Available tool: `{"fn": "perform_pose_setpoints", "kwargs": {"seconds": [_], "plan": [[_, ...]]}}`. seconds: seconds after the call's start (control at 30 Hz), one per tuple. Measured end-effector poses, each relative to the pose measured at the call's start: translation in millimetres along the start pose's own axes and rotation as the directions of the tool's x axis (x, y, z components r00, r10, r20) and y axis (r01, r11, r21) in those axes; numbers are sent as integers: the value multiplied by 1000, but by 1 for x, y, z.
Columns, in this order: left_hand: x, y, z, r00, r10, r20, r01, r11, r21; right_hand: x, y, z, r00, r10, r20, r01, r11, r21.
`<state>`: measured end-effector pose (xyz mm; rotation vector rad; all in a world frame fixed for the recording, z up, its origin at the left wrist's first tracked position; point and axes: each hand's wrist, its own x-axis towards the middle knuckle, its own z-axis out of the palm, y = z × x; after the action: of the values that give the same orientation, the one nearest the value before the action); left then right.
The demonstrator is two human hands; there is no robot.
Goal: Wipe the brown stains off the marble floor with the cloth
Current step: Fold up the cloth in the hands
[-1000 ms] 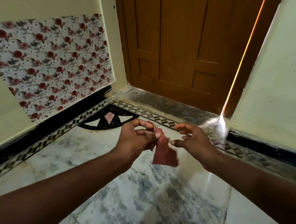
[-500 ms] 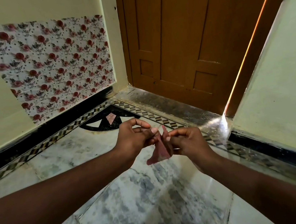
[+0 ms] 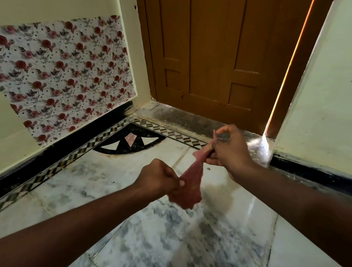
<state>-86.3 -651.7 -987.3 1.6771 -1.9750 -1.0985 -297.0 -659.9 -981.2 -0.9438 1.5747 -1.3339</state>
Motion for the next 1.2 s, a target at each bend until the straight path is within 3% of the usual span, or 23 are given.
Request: {"fn": "perform_pose_setpoints", "kwargs": {"seconds": [0.1, 0.17, 0.23, 0.3, 0.33, 0.4, 0.5, 0.57, 0.63, 0.7, 0.73, 0.8, 0.93, 1.03, 1.1, 1.2], "plan": [[-7, 20, -2, 973, 139, -183, -121, 987, 107, 11, -26, 5, 999, 44, -9, -43, 996, 84], [-12, 41, -10, 910, 297, -289, -278, 955, 104, 18, -56, -2, 998, -45, -47, 57, 952, 300], [-15, 67, -21, 825, 449, -344, -401, 893, 205, 17, -70, -11, 992, -79, -99, 115, 892, 437], [-12, 89, -24, 772, 553, -313, -460, 826, 326, 10, -59, -16, 992, 119, -50, -89, 911, 402], [-9, 96, -22, 780, 567, -265, -474, 812, 341, 6, -48, -18, 974, 225, 14, -214, 902, 375], [-3, 99, -11, 855, 506, -110, -453, 834, 315, -3, -26, -19, 940, 318, 122, -340, 856, 389], [3, 82, 6, 936, 346, 68, -352, 927, 132, 3, -5, -22, 971, 231, 69, -241, 910, 338], [7, 64, 10, 968, 248, 24, -249, 968, 25, 10, 8, -24, 972, 235, -9, -228, 948, 223], [12, 46, 13, 997, 74, -13, -75, 990, -121, 8, 22, -28, 962, 271, 6, -268, 949, 167], [16, 27, 14, 981, -170, 92, 192, 905, -379, 1, 29, -31, 949, 304, 85, -315, 936, 158], [16, 20, 14, 940, -269, 210, 340, 791, -508, -1, 31, -32, 944, 298, 141, -319, 933, 166], [14, 5, 18, 880, -327, 345, 475, 632, -612, -4, 32, -33, 931, 256, 261, -315, 924, 217], [14, -9, 31, 890, -329, 315, 449, 515, -731, -4, 23, -35, 903, 135, 409, -293, 888, 354], [14, -8, 34, 913, -232, 336, 406, 437, -803, -3, 15, -36, 895, 104, 434, -271, 899, 345], [11, -4, 35, 924, -183, 335, 382, 437, -814, -2, 14, -36, 913, 130, 386, -252, 925, 283], [9, 8, 39, 943, -176, 282, 332, 520, -787, 0, 14, -41, 925, 182, 335, -270, 933, 239]]}}
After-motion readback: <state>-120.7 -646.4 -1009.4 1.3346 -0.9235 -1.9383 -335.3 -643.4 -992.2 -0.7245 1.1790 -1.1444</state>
